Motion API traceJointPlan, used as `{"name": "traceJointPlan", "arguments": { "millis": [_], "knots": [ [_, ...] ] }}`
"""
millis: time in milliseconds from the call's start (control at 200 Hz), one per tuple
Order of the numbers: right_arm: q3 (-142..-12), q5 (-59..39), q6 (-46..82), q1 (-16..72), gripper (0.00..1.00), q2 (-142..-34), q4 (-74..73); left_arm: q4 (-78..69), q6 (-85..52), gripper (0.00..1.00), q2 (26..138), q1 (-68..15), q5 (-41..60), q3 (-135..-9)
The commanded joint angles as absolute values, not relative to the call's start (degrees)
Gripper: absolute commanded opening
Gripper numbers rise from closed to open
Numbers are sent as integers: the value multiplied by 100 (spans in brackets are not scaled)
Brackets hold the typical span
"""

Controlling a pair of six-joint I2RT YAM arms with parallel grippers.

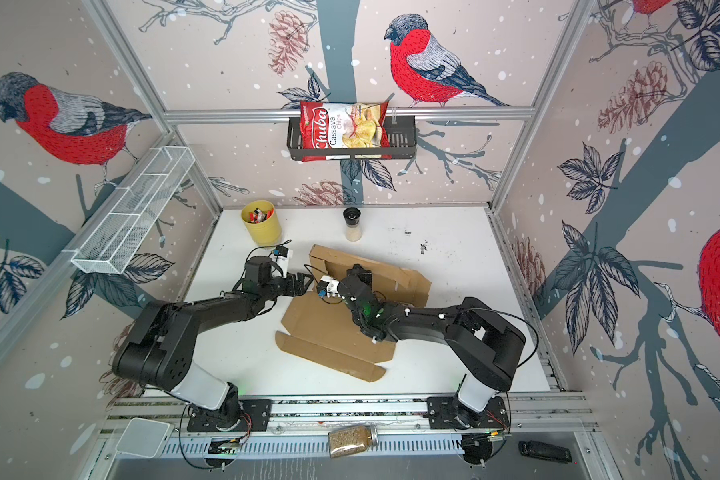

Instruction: Fold the paper box

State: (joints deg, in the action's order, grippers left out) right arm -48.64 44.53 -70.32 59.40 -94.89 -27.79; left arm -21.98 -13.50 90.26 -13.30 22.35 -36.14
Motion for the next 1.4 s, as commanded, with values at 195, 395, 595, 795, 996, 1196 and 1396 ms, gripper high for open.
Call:
{"name": "traceJointPlan", "arguments": {
  "millis": [195, 395, 595, 795, 996, 1196, 1396],
  "knots": [
    [-4875, 4143, -6934, 5955, 0, -9512, -2589, -1374, -1250, 76, 9181, -1380, 2950, -3817],
    [-4883, 4140, -6934, 5959, 0, -9551, -2584, -1301, -1077, 76, 9296, -1375, 2797, -4033],
    [-4884, 4163, -6918, 5959, 0, -9523, -2562, -1402, -910, 74, 9252, -1380, 2682, -4202],
    [-4900, 4131, -6907, 5950, 0, -9555, -2566, -1951, -981, 77, 9101, -1372, 2171, -3991],
    [-4900, 4122, -6907, 5959, 0, -9564, -2558, -2725, -1076, 78, 9112, -1369, 2107, -3817],
    [-4934, 4229, -6952, 6042, 0, -9616, -2643, -3461, -1170, 70, 9326, -1380, 2347, -3683],
    [-4938, 4342, -7041, 6071, 0, -9651, -2806, -3633, -1036, 64, 9348, -1380, 2433, -3572]
  ]
}}
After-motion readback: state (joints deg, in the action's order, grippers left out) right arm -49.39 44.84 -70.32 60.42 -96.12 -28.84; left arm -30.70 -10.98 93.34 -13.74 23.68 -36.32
